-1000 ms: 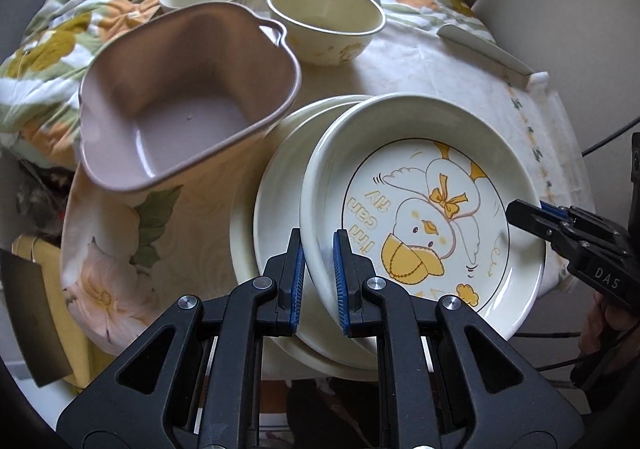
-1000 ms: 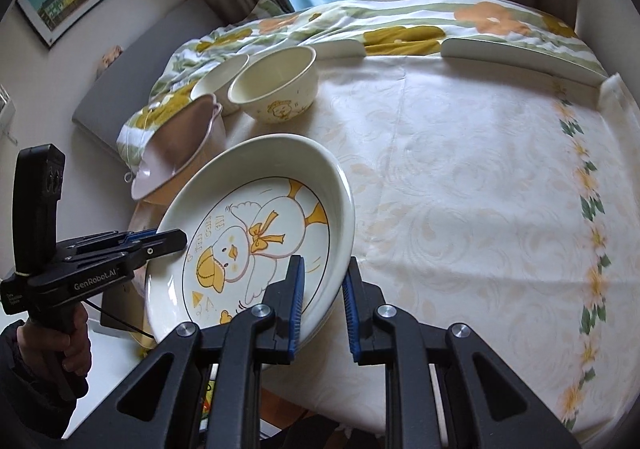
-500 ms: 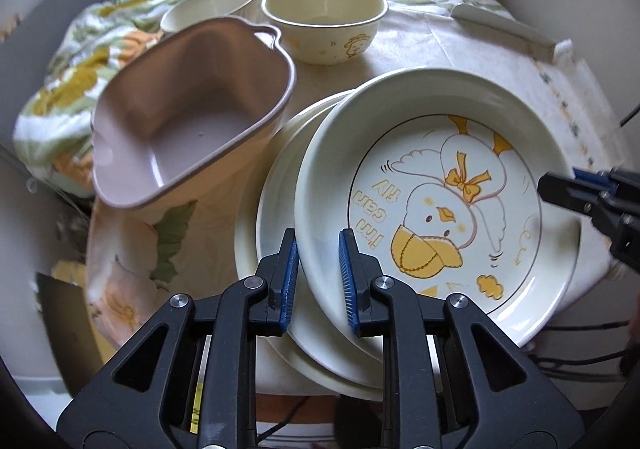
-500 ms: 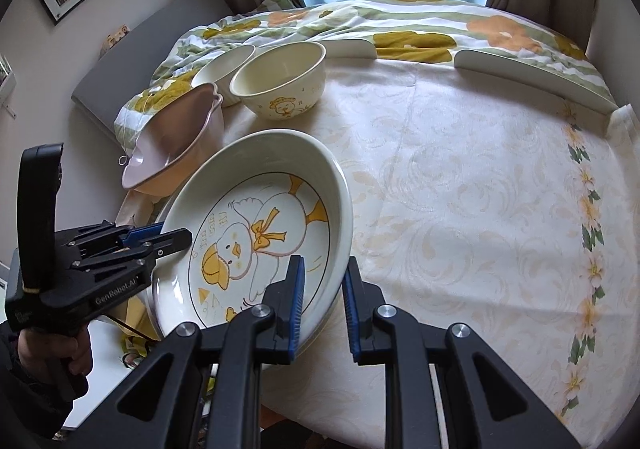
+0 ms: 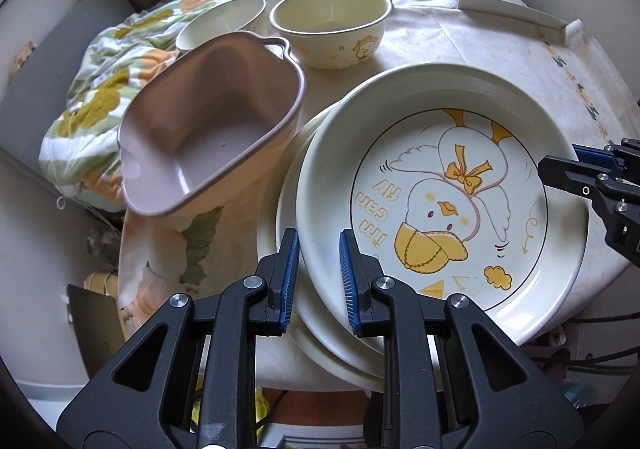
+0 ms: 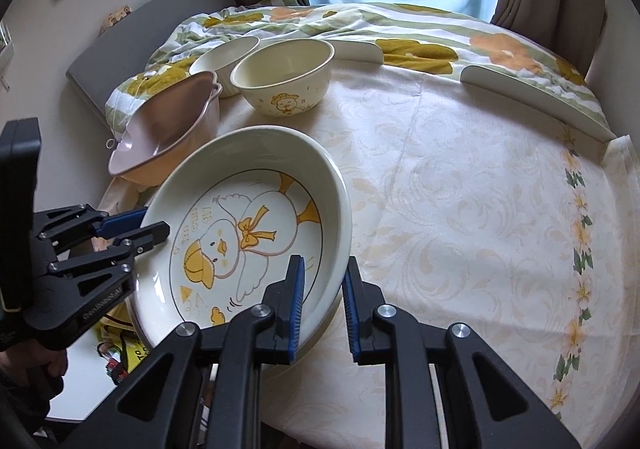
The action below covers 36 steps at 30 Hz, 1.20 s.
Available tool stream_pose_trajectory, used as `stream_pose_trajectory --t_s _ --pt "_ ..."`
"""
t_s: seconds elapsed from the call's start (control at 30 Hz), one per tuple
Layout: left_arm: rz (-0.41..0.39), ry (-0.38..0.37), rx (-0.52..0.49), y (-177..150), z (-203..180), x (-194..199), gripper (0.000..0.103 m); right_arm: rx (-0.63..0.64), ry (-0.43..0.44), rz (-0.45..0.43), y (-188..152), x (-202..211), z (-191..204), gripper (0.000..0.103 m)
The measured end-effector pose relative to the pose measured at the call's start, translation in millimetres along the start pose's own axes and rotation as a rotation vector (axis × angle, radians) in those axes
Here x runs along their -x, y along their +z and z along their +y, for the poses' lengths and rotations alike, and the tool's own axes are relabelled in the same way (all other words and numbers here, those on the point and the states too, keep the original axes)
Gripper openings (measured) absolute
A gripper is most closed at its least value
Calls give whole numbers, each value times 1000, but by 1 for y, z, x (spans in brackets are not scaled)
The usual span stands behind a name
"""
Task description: Organize plates and bowls
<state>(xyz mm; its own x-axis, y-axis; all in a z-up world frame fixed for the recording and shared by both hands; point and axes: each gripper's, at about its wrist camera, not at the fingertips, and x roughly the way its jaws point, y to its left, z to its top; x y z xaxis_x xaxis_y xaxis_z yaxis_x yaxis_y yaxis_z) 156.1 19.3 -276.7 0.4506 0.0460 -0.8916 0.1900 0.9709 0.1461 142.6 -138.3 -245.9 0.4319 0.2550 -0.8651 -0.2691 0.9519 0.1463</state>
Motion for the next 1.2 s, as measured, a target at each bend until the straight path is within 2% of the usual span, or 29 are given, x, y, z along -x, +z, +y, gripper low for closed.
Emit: stream_pose_trajectory --t_s 0.33,0.43,0.57,0.87,0.9,0.93,0.97,1.0,1.03,1.07,1.1,1.13,1.17,1.2 --pt "-20 53 -22 -1 -5 11 18 30 -53 27 -1 -7 10 17" --pt "-28 1 -26 1 -8 14 18 29 -55 24 -2 -9 12 17" --pt "-18 -14 -27 -3 -13 11 18 52 -68 22 -2 -11 18 17" --pt "-15 -23 9 -1 -7 13 20 -3 -38 -4 -1 -3 13 17" --pt "-15 -19 13 0 -7 13 27 -7 -34 -10 0 -1 13 17" --pt "-16 -11 18 0 -6 14 46 -17 -24 -19 0 3 12 17" --pt "-22 4 25 1 -5 16 59 -32 -8 -23 0 6 9 17" --pt "-37 16 29 1 -4 19 82 -48 6 -24 0 8 6 17" --pt "-64 28 34 1 -3 25 89 -65 15 -28 0 10 3 18" --pt "-87 33 36 1 -2 32 89 -74 17 -34 1 13 1 30" --pt "-95 34 38 2 0 35 90 -86 18 -50 1 17 -2 60" --pt "-99 36 43 3 1 39 90 -93 24 -65 1 22 -4 78" --pt "-103 42 52 3 3 44 90 -98 35 -86 1 27 -5 101" --pt "-104 43 61 4 6 48 90 -100 46 -110 2 34 -6 102"
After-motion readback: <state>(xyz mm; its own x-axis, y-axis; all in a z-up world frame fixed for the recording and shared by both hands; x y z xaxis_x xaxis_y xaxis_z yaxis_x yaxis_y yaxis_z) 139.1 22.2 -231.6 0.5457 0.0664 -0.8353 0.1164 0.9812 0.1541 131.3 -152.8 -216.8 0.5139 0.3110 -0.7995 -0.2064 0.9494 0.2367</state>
